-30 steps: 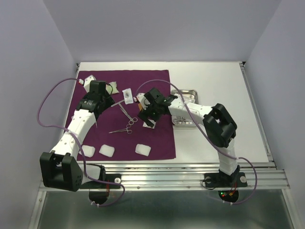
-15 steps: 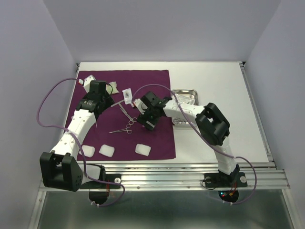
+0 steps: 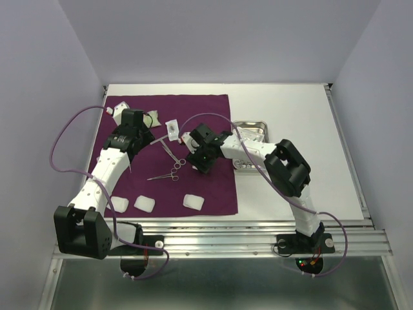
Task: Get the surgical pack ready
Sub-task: Pick up the medical item from the surgical kit.
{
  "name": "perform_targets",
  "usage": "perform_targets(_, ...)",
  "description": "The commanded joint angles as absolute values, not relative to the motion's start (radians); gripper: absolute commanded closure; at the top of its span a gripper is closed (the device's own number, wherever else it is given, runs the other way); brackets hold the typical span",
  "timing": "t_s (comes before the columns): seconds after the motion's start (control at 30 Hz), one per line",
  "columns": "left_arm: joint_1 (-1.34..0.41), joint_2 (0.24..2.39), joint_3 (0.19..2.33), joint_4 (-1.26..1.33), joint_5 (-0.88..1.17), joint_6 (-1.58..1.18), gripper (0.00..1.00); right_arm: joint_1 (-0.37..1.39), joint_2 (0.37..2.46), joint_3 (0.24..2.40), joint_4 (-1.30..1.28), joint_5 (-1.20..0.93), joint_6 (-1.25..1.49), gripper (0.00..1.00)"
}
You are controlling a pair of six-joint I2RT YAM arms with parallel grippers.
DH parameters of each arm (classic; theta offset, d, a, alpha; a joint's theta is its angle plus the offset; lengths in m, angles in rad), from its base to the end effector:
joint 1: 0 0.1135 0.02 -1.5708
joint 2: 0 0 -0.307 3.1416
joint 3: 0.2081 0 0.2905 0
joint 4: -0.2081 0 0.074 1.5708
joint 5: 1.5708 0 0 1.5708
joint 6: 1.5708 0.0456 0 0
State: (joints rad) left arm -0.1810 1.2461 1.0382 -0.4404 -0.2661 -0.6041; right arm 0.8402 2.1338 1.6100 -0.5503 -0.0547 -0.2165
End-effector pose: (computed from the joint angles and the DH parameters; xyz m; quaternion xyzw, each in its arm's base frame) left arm 0.3038 -0.0434 0.3333 -0.2441 0.8554 -0.0590 0.4530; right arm 0.3431 0.3867 0.1778 -0.4943 0.8334 0.1006 0.2257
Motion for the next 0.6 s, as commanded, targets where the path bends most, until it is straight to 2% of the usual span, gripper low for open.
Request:
perform_targets(0.0, -0.176, 1.221, 1.051, -0.451, -0.29, -0.6, 0.44, 0.851, 2.086, 1.617, -0.534, 0.029, -0.183, 0.42)
perform_targets(0.17, -0.176, 1.221, 1.048, -0.449, -0.287, -0.6, 0.44, 0.851, 2.054, 1.601, -0.523, 0.078, -0.146, 0.51)
perform_targets(0.57, -0.176, 1.215, 1.045, -0.448, -0.284, -0.6, 0.44, 0.861, 2.02, 1.572, -0.512, 0.078, -0.094, 0.53)
